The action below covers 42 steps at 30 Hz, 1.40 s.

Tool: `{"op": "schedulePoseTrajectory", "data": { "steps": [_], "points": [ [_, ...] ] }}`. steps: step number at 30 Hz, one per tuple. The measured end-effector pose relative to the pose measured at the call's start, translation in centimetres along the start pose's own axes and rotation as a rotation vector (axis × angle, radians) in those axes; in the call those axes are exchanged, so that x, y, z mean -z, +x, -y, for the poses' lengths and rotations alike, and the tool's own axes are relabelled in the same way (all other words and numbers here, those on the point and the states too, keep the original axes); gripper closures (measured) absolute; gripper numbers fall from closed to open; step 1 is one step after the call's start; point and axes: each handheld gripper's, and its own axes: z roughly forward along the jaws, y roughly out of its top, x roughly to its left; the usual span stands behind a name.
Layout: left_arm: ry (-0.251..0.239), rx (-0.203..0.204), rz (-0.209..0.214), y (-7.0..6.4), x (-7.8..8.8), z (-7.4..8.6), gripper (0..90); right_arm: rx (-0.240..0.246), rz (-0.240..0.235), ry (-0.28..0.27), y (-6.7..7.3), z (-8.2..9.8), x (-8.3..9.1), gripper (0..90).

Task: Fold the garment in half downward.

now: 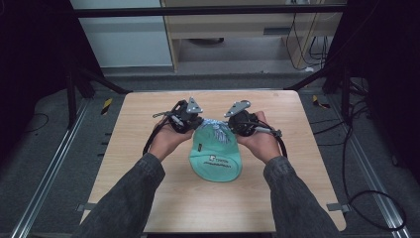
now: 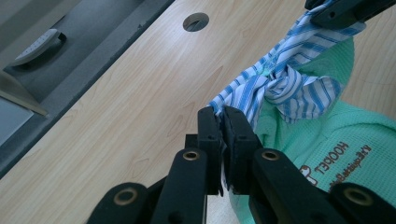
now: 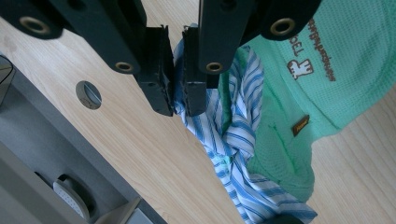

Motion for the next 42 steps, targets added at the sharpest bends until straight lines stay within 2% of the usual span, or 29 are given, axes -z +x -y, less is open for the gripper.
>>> {"op": "schedulePoseTrajectory", "data": {
  "steps": [7, 11, 14, 17, 22, 35, 42],
  "points": [
    [-0.002, 0.003, -0.001, 0.2, -0.2, 0.1, 86.5, -0.01, -0.004, -0.012, -0.1, 0.0, -0.1, 83.0],
    [-0.014, 0.018, -0.021, 0.3, -0.1, -0.2, 86.6, -0.013, 0.002, -0.019, -0.1, -0.2, 0.0, 83.0],
    [-0.018, -0.009, -0.017, -0.5, 0.1, 0.1, 86.5, 0.012, 0.005, -0.019, 0.4, -0.1, 0.3, 83.0],
    [-0.024, -0.011, -0.015, -0.7, 0.2, 0.3, 86.5, 0.012, 0.004, -0.02, 0.4, 0.2, 0.3, 83.0],
    [-0.019, -0.042, -0.03, -1.2, 0.1, 0.9, 86.5, 0.012, -0.003, -0.037, 0.8, 0.8, 0.4, 83.0],
    [-0.02, -0.053, -0.034, -2.2, -0.2, 2.3, 86.5, 0.029, -0.017, -0.044, 1.6, 1.8, -0.1, 83.0],
    [-0.014, -0.053, -0.027, -2.5, -0.3, 2.5, 86.5, 0.03, -0.018, -0.038, 1.6, 2.2, -0.4, 82.9]
  ]
}}
